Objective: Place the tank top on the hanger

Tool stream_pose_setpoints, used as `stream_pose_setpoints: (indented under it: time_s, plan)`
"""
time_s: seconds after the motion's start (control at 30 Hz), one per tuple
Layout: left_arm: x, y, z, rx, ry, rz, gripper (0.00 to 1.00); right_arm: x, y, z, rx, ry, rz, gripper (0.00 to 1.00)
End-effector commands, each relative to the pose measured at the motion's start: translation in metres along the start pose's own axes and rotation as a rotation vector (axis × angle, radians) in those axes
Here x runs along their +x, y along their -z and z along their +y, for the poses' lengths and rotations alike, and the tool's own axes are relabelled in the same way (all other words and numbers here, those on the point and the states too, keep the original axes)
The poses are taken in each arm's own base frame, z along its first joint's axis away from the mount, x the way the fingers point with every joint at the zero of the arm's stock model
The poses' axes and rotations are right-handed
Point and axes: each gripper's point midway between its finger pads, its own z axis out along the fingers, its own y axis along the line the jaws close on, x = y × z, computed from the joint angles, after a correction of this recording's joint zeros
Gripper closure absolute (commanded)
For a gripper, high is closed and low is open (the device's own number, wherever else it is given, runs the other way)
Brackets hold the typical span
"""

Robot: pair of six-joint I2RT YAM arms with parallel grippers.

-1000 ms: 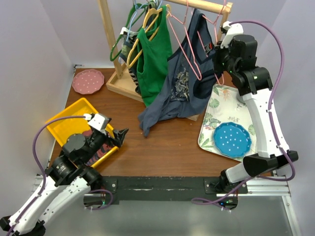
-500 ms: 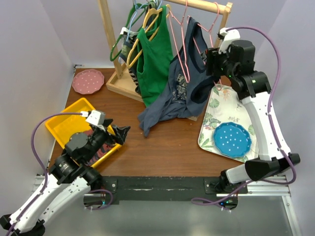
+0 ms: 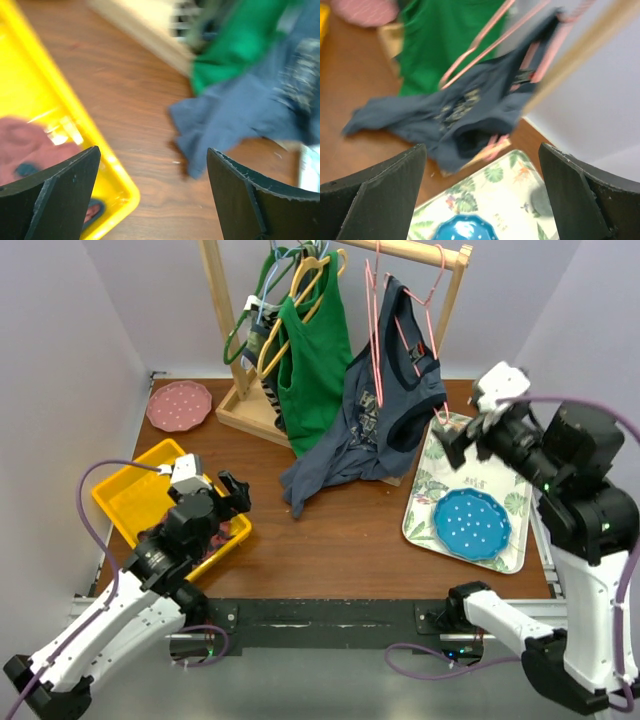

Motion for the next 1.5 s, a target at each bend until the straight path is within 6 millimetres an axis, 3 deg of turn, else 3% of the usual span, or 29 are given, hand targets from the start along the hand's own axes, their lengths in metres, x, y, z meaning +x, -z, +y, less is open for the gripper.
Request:
stream_pose_setpoints:
  time_s: [0.0, 0.1, 0.13, 0.17, 0.3, 0.53, 0.67, 0.8, 0.93, 0.97, 1.03, 1.07, 1.1, 1.23, 1.27, 1.3, 1.47]
  plan:
    - [-0.009, -0.006, 0.043, -0.283, 0.164, -0.057, 0.11, 0.055, -0.002, 0.081, -0.423, 0.069, 0.075, 0.02]
    - [0.007, -0.015, 0.068, -0.432, 0.201, -0.005, 0.14, 0.062, 0.007, 0.106, -0.533, 0.047, 0.044, 0.01]
    - [0.021, -0.020, 0.078, -0.502, 0.191, 0.043, 0.16, 0.063, 0.009, 0.110, -0.544, 0.041, 0.037, 0.01]
    - [0.022, -0.022, 0.088, -0.572, 0.254, 0.042, 0.18, 0.064, 0.012, 0.113, -0.551, 0.037, 0.028, 0.02]
    - [0.066, -0.021, 0.124, -0.829, 0.207, 0.204, 0.19, 0.081, 0.011, 0.123, -0.582, 0.020, 0.046, 0.01]
    - [0.101, -0.027, 0.139, -0.887, 0.207, 0.264, 0.28, 0.097, 0.009, 0.134, -0.614, 0.007, 0.062, 0.01]
    - [0.100, -0.027, 0.140, -0.888, 0.182, 0.275, 0.26, 0.102, 0.006, 0.136, -0.614, 0.001, 0.071, 0.01]
    - [0.058, -0.025, 0.117, -0.799, 0.166, 0.235, 0.03, 0.104, -0.002, 0.125, -0.557, -0.011, 0.098, 0.01]
    - [-0.002, -0.020, 0.066, -0.517, 0.167, 0.184, 0.00, 0.100, -0.016, 0.094, -0.374, -0.063, 0.140, 0.01]
    - [-0.026, -0.018, 0.044, -0.379, 0.197, 0.110, 0.00, 0.094, -0.019, 0.085, -0.325, -0.082, 0.137, 0.01]
    - [-0.032, -0.010, 0.007, -0.104, 0.088, 0.132, 0.00, 0.086, -0.025, 0.064, -0.208, -0.141, 0.138, 0.01]
    - [-0.064, 0.004, -0.023, 0.091, 0.089, 0.007, 0.00, 0.078, -0.026, 0.054, -0.161, -0.163, 0.121, 0.01]
    - [-0.065, 0.018, -0.051, 0.278, 0.052, 0.011, 0.00, 0.072, -0.027, 0.037, -0.074, -0.183, 0.111, 0.01]
    - [-0.088, 0.048, -0.071, 0.450, -0.039, -0.103, 0.00, 0.051, -0.021, -0.006, 0.178, -0.373, 0.079, 0.01]
    - [-0.080, 0.045, -0.066, 0.424, -0.066, -0.056, 0.00, 0.044, -0.018, -0.014, 0.209, -0.387, 0.066, 0.01]
    - [-0.087, 0.049, -0.069, 0.424, -0.082, -0.057, 0.00, 0.040, -0.015, -0.018, 0.228, -0.390, 0.061, 0.01]
    - [-0.080, 0.050, -0.061, 0.392, -0.139, -0.016, 0.00, 0.029, -0.007, -0.024, 0.236, -0.355, 0.044, 0.01]
